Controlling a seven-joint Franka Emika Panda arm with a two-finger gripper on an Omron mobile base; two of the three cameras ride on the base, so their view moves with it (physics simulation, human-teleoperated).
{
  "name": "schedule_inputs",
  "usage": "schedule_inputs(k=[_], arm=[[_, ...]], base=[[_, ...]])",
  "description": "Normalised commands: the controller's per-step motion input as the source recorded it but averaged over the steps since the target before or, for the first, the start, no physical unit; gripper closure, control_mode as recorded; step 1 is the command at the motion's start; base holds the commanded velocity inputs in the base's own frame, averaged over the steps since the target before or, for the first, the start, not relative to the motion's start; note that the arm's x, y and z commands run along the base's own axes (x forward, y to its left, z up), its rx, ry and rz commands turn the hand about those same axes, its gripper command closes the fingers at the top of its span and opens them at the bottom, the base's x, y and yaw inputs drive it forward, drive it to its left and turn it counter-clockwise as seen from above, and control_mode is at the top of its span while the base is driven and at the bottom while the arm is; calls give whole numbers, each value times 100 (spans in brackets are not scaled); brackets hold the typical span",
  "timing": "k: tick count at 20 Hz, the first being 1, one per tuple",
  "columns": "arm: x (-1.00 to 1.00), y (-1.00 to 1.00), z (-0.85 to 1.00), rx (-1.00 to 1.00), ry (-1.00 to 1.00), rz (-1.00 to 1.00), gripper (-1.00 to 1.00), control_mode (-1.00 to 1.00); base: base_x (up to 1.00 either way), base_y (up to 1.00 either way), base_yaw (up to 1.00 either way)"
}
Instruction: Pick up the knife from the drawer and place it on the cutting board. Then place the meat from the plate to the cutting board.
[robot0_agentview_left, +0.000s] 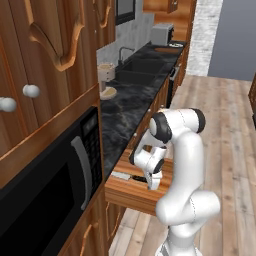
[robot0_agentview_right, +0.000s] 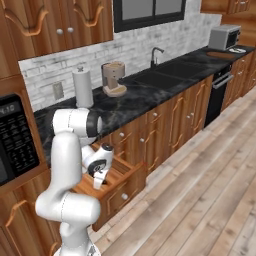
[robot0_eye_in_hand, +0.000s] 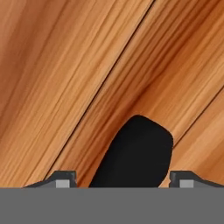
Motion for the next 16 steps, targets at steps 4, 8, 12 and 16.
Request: schedule_inputs(k=[4,8,12,16], arm=[[-24,-55,-87,0,11,0,100,-100],[-22,-53,-40,2,21,-1,100,-100],[-19,-38,0,3,27,-5,100,-100],[-22,-39,-5,0,19,-5,100,-100]], base=[[0,0,0],[0,0,0],[0,0,0],[0,0,0]])
